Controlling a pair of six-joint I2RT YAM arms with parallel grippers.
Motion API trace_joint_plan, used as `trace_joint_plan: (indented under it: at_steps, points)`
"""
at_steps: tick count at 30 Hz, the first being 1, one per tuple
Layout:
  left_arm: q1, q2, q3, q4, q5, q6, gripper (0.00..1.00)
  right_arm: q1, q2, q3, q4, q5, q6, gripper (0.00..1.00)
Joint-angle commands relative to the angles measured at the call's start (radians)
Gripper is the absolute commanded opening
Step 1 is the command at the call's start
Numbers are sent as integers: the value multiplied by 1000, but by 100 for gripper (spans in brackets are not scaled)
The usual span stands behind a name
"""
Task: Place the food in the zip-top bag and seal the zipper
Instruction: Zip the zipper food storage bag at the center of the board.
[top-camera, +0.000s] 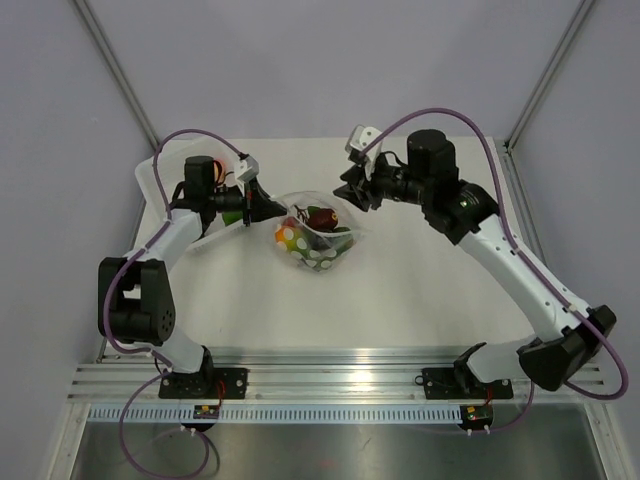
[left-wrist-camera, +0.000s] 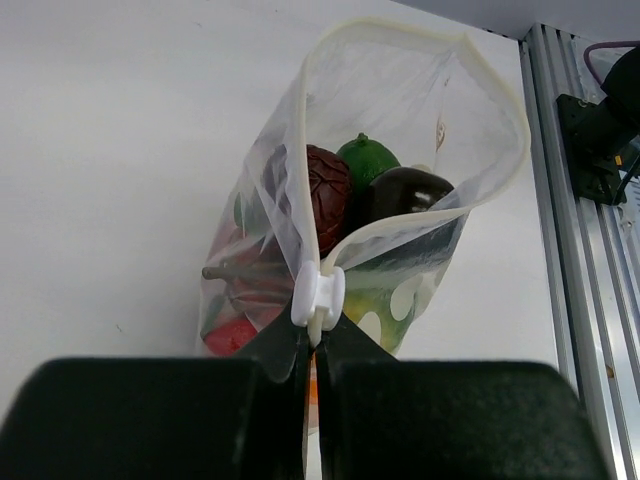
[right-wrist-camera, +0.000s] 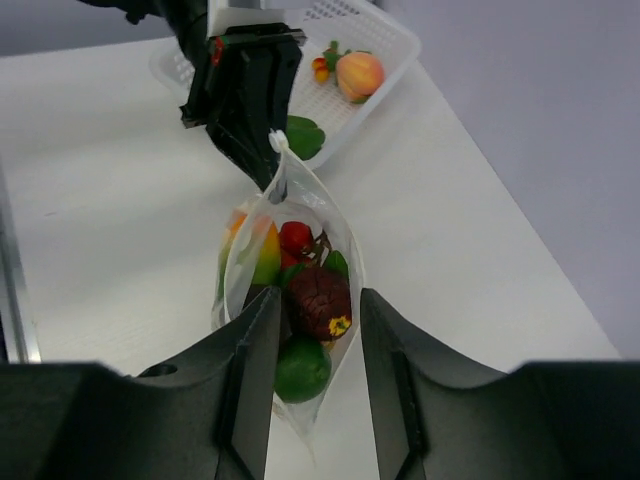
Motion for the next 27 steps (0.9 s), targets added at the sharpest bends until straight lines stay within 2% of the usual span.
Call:
trace_joint_plan:
  at_steps: [1,2,6,10,17,27]
  points:
    - [-4,-58,-5,100,-2,-48,0,23,150,182,-198,-168,-123,44]
    - [-4,-60,3,96,3,-50,0,30,187,265,-221,-189,-152,43]
    - [-4,-54,14,88,46,-78,0,69,331,381,-277,-261,-227,43]
    - [-14,-69,-5,90,26,-56,0,153,451,514,-361,-198,-310,44]
    - [-16,-75,-9,106,26,-85,0,192,593,612,-419,-174,-382,42]
    - [-16,-75,-15,109,44,-68,0,196,621,623,-341,-141,-387,41]
